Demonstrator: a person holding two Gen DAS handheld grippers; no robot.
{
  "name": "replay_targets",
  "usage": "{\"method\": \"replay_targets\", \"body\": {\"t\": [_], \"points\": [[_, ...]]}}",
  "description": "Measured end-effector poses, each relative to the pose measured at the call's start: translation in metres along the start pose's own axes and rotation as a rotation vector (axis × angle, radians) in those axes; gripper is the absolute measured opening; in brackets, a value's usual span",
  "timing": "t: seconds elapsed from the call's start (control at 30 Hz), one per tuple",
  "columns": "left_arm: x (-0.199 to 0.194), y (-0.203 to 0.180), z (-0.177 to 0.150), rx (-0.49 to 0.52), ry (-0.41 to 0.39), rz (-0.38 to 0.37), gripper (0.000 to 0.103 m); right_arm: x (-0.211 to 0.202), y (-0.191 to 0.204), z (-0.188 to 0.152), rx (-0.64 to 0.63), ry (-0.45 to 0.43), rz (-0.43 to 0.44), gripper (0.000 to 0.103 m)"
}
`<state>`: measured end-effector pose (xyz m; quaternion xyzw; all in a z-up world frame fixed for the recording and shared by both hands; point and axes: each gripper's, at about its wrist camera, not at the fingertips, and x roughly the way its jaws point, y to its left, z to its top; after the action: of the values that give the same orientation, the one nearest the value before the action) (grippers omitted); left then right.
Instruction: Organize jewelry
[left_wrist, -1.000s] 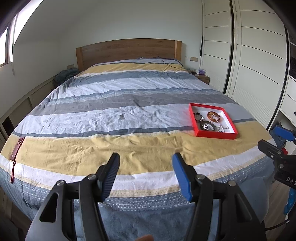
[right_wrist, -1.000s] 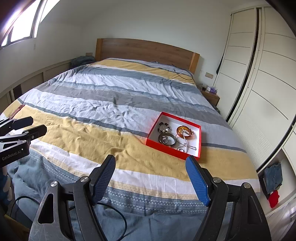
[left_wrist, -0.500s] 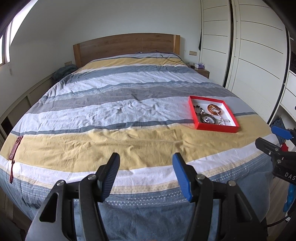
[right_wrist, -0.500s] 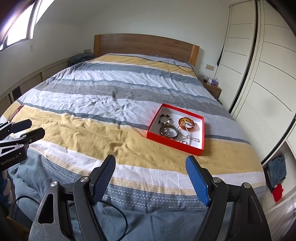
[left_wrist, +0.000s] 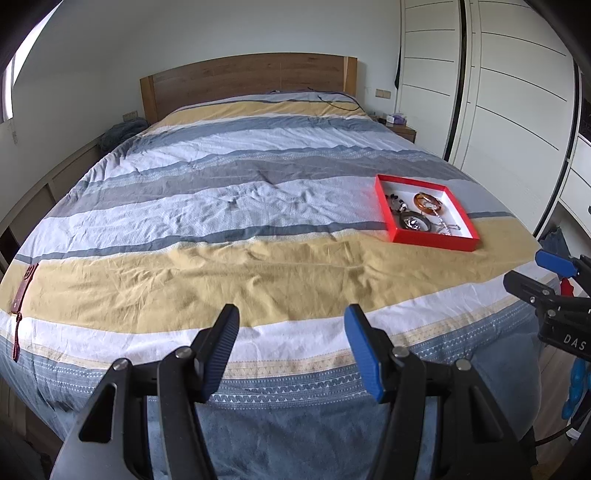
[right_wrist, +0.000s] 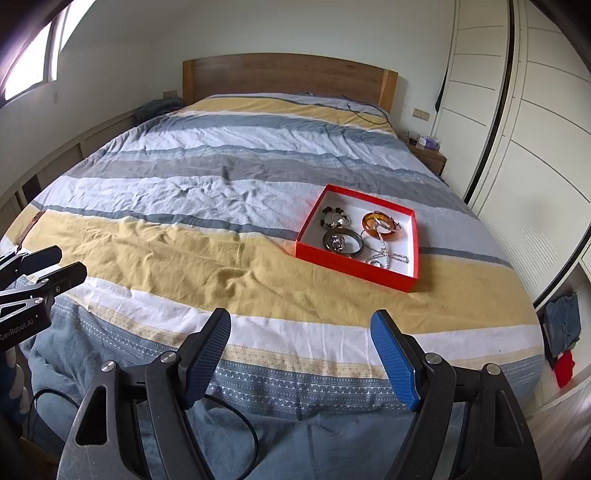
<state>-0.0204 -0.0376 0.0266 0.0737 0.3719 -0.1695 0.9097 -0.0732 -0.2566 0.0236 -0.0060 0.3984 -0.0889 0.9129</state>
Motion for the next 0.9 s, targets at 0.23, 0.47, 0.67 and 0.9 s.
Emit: {"method": "replay_targets", "body": {"t": [0.23, 0.47, 0.67, 0.9], "points": [[0.008, 0.001, -0.003, -0.005, 0.020, 0.001, 0.057, 0.009, -0.002, -0.003, 0.015, 0.022, 0.005, 0.077], [0.011, 0.003, -0.004, -0.010, 0.026, -0.001, 0.057, 0.013, -0.003, -0.003, 0.025, 0.030, 0.003, 0.077], [0.015, 0.006, -0.004, -0.019, 0.030, 0.003, 0.057, 0.018, -0.003, -0.004, 0.026, 0.044, 0.002, 0.078], [0.017, 0.010, -0.005, -0.031, 0.032, 0.019, 0.057, 0.020, -0.002, -0.005, 0.024, 0.048, 0.003, 0.078]]}}
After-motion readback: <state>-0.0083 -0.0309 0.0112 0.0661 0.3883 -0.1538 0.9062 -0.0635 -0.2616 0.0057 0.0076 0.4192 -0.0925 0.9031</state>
